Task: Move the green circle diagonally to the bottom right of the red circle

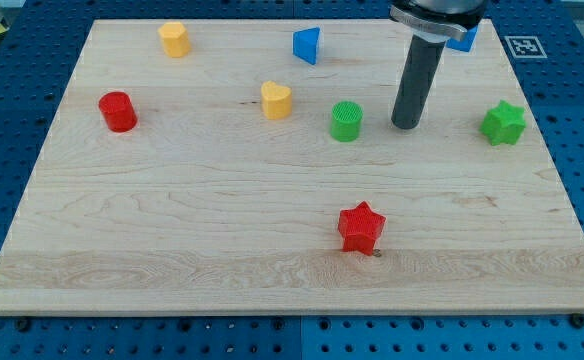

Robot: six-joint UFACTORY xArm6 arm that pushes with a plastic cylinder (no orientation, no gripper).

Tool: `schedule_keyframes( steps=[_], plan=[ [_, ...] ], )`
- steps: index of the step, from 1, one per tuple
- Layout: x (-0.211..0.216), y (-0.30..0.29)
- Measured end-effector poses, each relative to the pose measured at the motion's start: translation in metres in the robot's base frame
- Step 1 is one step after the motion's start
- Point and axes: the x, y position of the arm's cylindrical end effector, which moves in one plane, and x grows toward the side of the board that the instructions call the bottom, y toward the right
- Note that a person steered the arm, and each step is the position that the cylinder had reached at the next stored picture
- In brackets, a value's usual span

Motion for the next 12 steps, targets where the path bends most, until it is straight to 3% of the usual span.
schedule_keyframes(
  steps=[6, 7, 9, 10, 12],
  plan=[
    [-0.019, -0.048],
    [-0.014, -0.078],
    [0.001, -0.067],
    [0.022, -0.114],
    [0.022, -0.134]
  ],
)
